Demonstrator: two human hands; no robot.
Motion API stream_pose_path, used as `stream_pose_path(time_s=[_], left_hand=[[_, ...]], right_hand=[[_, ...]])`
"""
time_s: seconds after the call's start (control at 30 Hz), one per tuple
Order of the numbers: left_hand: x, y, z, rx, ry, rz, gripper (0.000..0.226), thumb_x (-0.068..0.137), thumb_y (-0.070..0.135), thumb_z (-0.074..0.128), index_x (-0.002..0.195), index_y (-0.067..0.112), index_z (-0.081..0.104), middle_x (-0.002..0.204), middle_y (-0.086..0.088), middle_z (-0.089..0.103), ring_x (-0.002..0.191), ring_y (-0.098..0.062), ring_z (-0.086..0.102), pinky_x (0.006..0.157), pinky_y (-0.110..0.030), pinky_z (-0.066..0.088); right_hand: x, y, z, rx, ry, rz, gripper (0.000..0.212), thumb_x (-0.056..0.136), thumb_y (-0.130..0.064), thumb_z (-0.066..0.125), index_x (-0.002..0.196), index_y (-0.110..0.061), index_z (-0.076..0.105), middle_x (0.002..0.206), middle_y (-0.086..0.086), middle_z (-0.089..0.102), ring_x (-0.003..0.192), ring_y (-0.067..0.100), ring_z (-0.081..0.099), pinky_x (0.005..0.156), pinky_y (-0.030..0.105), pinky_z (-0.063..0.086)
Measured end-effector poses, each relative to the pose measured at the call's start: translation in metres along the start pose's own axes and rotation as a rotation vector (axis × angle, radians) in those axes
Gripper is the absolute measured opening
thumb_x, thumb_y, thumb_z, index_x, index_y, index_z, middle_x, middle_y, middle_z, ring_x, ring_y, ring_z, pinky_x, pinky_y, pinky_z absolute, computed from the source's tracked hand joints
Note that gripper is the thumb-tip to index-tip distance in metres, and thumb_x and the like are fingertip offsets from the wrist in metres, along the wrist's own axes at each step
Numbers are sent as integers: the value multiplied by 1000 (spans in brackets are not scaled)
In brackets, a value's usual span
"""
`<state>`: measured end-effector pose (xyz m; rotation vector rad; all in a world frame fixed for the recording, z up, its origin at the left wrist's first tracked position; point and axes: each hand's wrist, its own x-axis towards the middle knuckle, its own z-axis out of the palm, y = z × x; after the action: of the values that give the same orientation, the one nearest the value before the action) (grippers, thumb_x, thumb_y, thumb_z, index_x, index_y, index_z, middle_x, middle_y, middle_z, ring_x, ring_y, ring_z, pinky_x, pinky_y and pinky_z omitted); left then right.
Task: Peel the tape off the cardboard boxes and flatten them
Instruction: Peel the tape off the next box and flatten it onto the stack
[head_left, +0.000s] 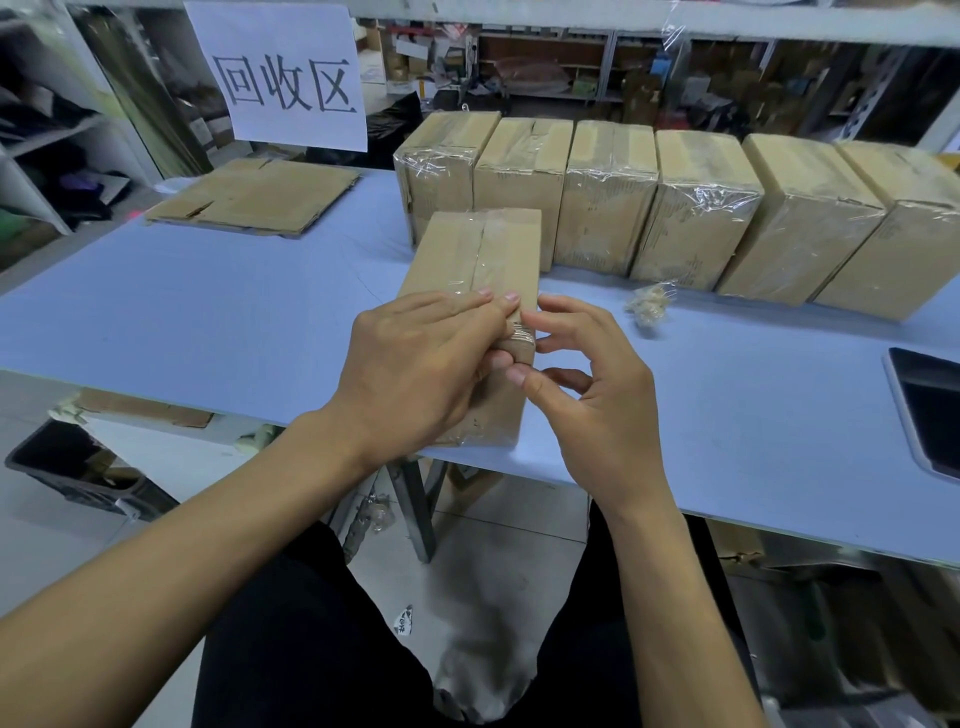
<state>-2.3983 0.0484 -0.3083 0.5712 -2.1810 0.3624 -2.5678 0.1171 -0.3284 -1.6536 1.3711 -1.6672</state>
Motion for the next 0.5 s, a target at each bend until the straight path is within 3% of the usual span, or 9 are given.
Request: stream_pose_path(time_s=[0.37,0.5], left_hand=[[-1,-3,5,61,50,32,20,96,15,68,112,5,74,111,-3,76,113,-19,69,83,-42,60],[-6,-7,4,40,69,-19,20,96,15,69,114,7,74,114,0,75,116,-18,67,86,-40,59]], right_hand=[[0,-4,0,-13,5,15,40,83,-5,79,119,-20,70,130,-7,61,102,14,64,76,23,57],[-2,-4,6,3,29,70,51,85,-10,79,131,-24,61,128,-11,61,111,11,61,83,27,57]])
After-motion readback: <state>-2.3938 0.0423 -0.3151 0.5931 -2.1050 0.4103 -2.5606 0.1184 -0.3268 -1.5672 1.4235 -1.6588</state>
